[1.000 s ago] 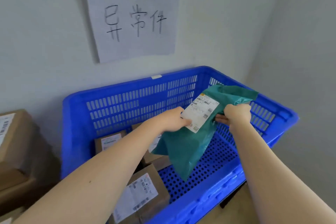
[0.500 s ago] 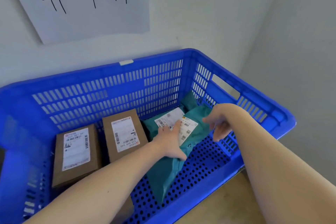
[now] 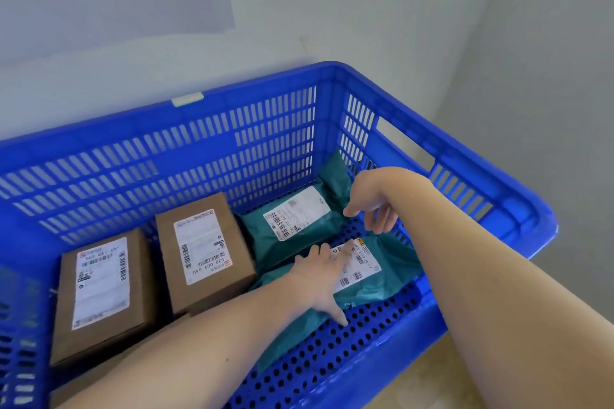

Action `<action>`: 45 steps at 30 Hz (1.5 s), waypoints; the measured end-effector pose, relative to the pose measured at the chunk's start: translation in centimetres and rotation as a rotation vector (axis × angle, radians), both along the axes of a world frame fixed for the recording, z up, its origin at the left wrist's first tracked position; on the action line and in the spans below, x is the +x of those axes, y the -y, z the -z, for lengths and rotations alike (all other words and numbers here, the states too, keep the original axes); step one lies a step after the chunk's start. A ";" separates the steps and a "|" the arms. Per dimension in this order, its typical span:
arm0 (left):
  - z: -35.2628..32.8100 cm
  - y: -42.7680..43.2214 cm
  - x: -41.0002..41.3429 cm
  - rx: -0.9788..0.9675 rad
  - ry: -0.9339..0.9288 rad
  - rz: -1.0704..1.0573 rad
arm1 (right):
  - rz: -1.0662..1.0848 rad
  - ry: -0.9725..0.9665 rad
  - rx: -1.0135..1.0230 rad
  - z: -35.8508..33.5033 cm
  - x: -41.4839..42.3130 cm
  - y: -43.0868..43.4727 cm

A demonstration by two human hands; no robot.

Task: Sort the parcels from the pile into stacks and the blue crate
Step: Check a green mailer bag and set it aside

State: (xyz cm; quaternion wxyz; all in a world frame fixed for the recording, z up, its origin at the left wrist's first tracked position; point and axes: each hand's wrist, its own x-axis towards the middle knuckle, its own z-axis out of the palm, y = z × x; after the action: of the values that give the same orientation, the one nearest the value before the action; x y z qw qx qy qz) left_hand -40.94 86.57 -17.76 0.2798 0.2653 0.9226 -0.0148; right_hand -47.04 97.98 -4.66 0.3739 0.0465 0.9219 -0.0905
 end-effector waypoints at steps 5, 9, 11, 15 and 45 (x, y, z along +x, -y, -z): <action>-0.6 0.4 -0.1 0.032 0.119 -0.071 | -0.088 -0.022 0.031 -0.1 0.3 0.9; -2.6 1.8 -1.2 0.060 0.121 -0.153 | -0.118 -0.119 0.042 -0.8 0.8 1.4; -4.2 3.4 -1.9 0.055 0.035 -0.153 | -0.148 -0.157 0.062 -1.1 1.1 2.1; -7.9 6.8 -3.0 0.057 -0.111 -0.191 | -0.213 -0.198 0.108 -1.5 1.9 4.2; -24.8 46.7 26.0 0.301 -0.816 -0.699 | -0.396 -0.881 -0.474 -11.4 25.3 42.7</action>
State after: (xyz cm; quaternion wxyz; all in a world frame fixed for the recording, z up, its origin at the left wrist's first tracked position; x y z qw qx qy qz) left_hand -14.91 39.90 6.99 -0.1528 -0.0465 0.9811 0.1091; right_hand -21.72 55.31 6.72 -0.0383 -0.2563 0.9369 -0.2346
